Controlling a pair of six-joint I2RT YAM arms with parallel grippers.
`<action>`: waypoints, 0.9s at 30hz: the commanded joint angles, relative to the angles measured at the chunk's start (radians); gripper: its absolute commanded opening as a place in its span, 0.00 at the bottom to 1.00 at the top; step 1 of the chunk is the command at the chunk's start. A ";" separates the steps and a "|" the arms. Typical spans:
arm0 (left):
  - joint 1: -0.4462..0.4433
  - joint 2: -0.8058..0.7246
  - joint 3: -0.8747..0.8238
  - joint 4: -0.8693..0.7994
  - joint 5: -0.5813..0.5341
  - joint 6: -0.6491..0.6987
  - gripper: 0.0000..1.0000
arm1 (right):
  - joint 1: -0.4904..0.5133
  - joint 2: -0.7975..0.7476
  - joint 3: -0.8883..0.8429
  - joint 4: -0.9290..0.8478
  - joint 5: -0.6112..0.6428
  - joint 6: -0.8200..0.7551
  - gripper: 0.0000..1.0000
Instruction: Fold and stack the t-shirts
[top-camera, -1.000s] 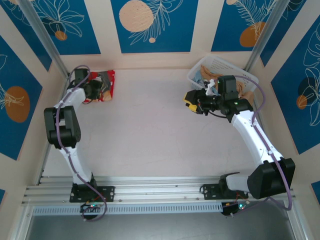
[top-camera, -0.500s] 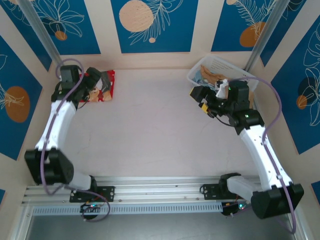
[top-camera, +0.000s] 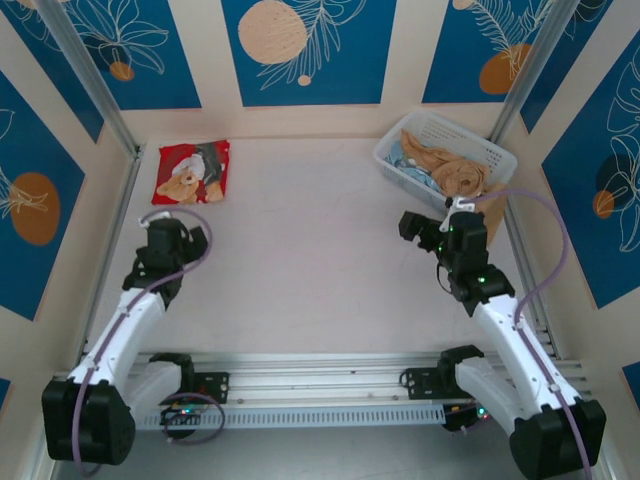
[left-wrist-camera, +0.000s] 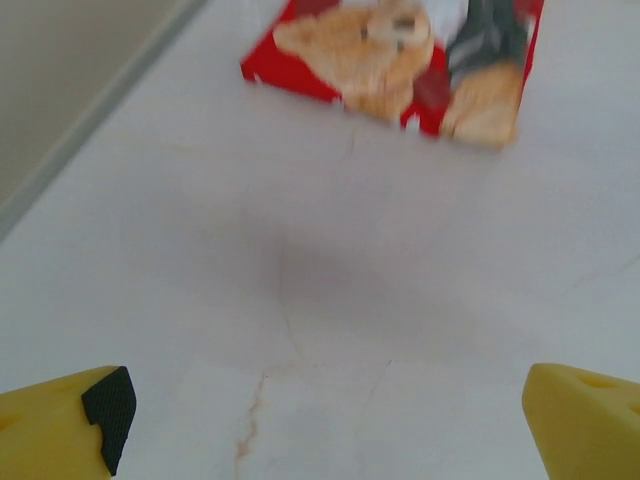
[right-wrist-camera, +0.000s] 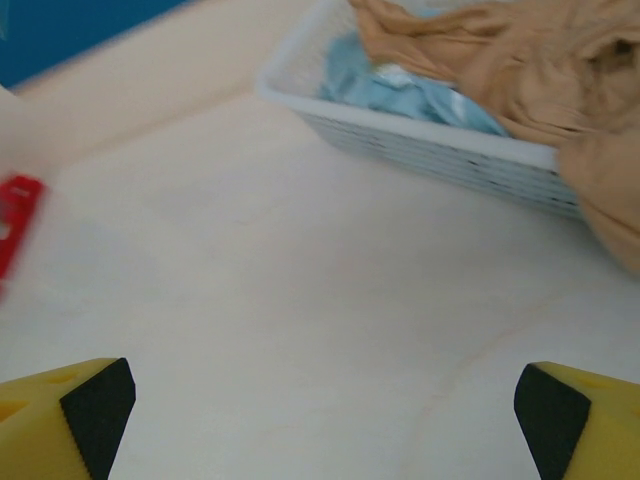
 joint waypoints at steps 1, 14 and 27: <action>-0.004 0.030 -0.090 0.292 0.042 0.190 1.00 | -0.023 0.026 -0.129 0.257 0.086 -0.186 1.00; 0.041 0.451 -0.062 0.712 0.161 0.244 1.00 | -0.155 0.439 -0.256 0.825 -0.103 -0.283 0.99; 0.009 0.561 -0.190 1.077 0.148 0.317 1.00 | -0.186 0.665 -0.277 1.115 -0.229 -0.311 1.00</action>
